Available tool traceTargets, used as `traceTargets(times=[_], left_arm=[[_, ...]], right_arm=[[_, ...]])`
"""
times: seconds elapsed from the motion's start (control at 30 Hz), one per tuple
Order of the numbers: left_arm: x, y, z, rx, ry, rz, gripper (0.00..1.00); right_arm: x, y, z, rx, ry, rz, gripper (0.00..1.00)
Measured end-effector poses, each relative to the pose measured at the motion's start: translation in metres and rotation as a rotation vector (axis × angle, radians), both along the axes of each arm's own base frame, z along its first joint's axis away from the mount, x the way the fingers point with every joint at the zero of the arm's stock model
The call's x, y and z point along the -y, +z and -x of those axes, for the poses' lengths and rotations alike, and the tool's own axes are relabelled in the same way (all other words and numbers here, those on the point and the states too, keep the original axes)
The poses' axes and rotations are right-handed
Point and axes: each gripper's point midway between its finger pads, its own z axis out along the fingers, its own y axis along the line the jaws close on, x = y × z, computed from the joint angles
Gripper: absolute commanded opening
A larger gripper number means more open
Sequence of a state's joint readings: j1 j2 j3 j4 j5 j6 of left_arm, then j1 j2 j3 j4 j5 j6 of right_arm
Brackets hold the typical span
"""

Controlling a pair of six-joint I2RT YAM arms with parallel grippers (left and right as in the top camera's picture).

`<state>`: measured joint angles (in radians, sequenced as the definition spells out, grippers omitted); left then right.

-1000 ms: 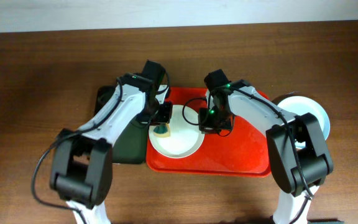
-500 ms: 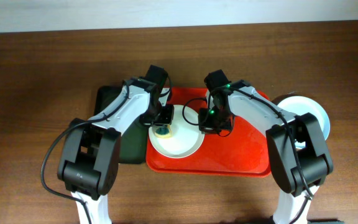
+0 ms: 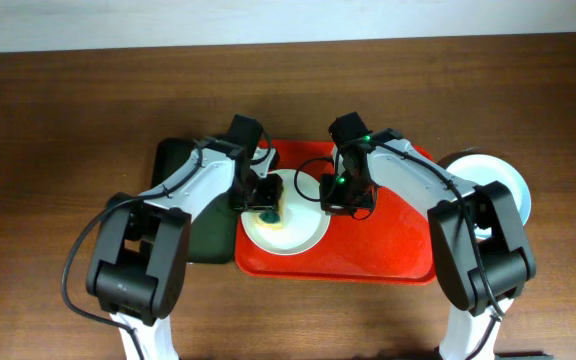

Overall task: Clean dirty plates on tray and stack at the side
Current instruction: 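Scrub the white plate with the sponge in the left gripper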

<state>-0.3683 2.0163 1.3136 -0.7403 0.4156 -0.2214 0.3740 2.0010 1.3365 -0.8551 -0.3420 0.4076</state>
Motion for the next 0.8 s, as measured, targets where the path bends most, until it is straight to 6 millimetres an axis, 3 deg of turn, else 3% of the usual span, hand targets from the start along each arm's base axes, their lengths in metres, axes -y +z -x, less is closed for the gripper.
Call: traceTargets(times=[0.13,0.23,0.3,0.37,0.5,0.73,0.8], left_arm=[[0.019,0.012,0.006,-0.04,-0.022,0.103,0.0],[0.022,0.028,0.004,-0.005,-0.029,0.11,0.0],[0.007,0.057,-0.002,0.087,-0.006,0.033,0.0],[-0.005,0.064,-0.007,0.137,0.016,-0.046,0.0],[-0.019,0.055,-0.015,0.198,0.036,-0.178,0.0],[-0.022,0.003,-0.006,0.141,0.04,-0.299,0.0],[-0.021,-0.002,-0.006,0.13,0.042,-0.299,0.0]], right_arm=[[0.0,0.0,-0.001,0.003,0.0,-0.002,0.04],[-0.001,0.0,-0.001,0.003,0.0,-0.003,0.04],[-0.001,0.0,-0.001,0.003,0.0,-0.006,0.04],[-0.001,0.0,-0.001,0.003,0.0,-0.006,0.04],[-0.001,0.0,-0.001,0.003,0.0,-0.006,0.04],[-0.001,0.0,-0.001,0.003,0.001,-0.006,0.04],[-0.001,0.0,-0.001,0.002,0.0,-0.006,0.04]])
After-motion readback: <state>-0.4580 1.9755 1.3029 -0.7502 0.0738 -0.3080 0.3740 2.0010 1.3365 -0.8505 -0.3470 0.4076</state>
